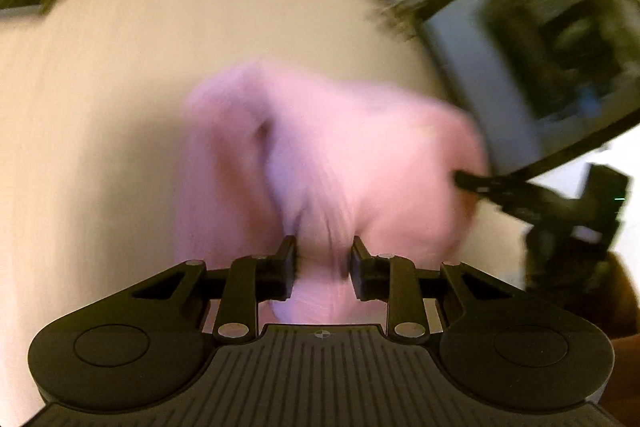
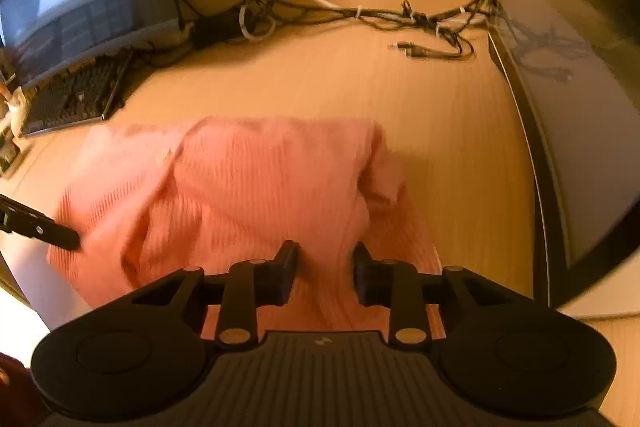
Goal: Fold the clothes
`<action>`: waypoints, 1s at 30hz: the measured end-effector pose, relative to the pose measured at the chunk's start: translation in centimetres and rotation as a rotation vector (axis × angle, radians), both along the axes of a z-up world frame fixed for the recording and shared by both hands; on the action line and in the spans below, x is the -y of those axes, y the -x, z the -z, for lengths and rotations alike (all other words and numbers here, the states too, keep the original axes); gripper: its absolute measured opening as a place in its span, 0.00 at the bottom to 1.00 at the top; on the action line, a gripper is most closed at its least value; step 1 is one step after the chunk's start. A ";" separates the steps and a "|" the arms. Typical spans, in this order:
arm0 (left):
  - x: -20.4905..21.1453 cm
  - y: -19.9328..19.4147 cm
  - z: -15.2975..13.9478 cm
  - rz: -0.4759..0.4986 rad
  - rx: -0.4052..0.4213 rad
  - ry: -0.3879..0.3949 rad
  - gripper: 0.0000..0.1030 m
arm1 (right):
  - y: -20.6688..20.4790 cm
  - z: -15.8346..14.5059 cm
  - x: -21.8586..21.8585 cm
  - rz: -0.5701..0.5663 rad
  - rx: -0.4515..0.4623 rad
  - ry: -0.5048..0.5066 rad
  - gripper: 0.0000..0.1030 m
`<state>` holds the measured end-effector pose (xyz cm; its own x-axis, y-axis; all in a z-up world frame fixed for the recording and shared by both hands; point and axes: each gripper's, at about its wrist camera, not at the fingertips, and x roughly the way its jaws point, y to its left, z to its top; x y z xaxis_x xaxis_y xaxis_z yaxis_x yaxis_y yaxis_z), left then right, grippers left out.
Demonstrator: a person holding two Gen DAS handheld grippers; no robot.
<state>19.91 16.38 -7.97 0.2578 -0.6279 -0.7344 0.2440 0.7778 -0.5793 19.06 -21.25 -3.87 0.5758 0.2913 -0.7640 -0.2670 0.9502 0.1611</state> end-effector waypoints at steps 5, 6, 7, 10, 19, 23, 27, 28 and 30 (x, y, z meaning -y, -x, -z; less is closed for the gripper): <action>-1.5 1.5 -1.5 -0.046 0.062 -0.007 0.47 | 0.7 -2.1 0.6 0.008 0.071 -0.028 0.55; -1.8 1.6 -2.3 -0.053 0.088 0.007 0.53 | 1.0 -2.7 0.6 0.005 0.096 -0.034 0.55; -2.0 1.8 -3.1 -0.061 0.116 0.024 0.56 | 1.1 -3.2 0.7 0.002 0.116 -0.045 0.59; -1.6 1.6 -5.0 -0.082 0.193 0.066 0.77 | 1.2 -3.7 0.7 -0.006 0.134 -0.079 0.74; 1.0 -0.4 0.1 -0.110 0.107 0.017 0.83 | 2.3 0.0 -0.3 0.013 0.055 -0.118 0.16; 2.0 -1.0 -0.8 -0.098 0.133 0.048 0.35 | 3.4 -4.4 -0.3 -0.042 0.161 -0.123 0.15; 0.9 -0.6 -4.2 -0.068 0.232 0.017 0.32 | 4.2 -5.3 -0.1 -0.087 0.176 -0.086 0.15; 0.8 -0.5 -4.1 -0.052 0.235 -0.008 0.32 | 4.0 -4.1 -0.1 -0.081 0.135 -0.074 0.16; 0.8 -0.1 -2.7 -0.038 0.195 -0.065 0.34 | 3.7 -1.5 -0.1 -0.064 0.049 -0.044 0.16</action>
<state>20.05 15.56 -5.25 0.4215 -0.5677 -0.7071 0.3162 0.8228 -0.4722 15.40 -21.11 -2.35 0.5913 0.3617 -0.7208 -0.3358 0.9230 0.1876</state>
